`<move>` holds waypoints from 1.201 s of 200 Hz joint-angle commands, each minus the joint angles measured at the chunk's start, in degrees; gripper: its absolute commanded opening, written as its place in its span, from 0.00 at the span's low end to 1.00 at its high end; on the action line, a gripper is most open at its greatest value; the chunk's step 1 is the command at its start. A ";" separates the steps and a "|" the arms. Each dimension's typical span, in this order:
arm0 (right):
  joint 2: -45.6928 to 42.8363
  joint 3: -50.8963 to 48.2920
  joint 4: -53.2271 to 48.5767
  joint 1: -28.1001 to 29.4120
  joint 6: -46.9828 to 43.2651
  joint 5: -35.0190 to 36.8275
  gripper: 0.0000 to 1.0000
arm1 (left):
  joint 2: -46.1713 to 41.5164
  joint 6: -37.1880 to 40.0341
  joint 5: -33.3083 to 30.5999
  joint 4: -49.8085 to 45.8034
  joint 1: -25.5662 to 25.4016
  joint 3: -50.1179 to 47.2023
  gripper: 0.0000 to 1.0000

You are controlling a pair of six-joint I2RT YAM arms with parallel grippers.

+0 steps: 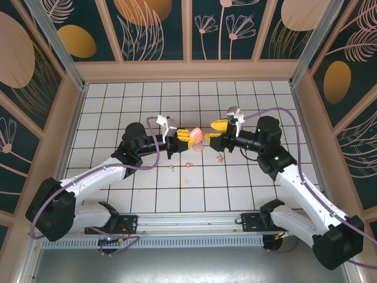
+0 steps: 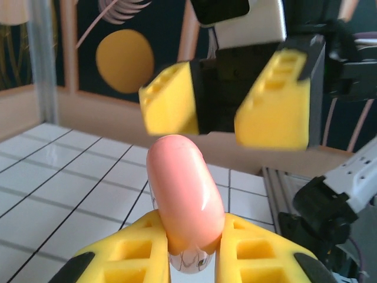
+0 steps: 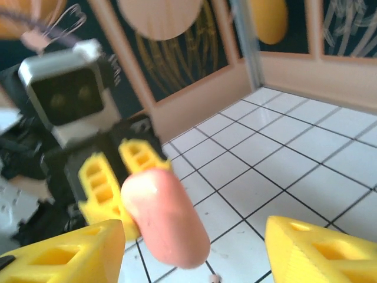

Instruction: Insert the wireless bluetooth earbuds into the charging case

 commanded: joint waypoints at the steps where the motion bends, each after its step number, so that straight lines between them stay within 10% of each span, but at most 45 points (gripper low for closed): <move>1: -1.75 3.16 -8.34 -0.71 -21.98 -11.52 0.64 | 1.34 1.28 8.65 0.08 -0.07 2.94 0.14; 102: 8.09 10.78 -16.22 -1.01 -28.10 -22.92 0.56 | 1.53 1.01 12.21 1.68 -0.02 4.50 0.14; 176: 11.26 14.28 -24.27 -1.04 -33.30 -25.47 0.24 | 0.84 1.91 11.14 -0.36 -0.01 4.88 0.18; 240: 9.20 16.47 -32.91 -1.07 -37.50 -6.81 0.19 | -1.75 18.15 1.03 -26.67 0.01 9.61 0.54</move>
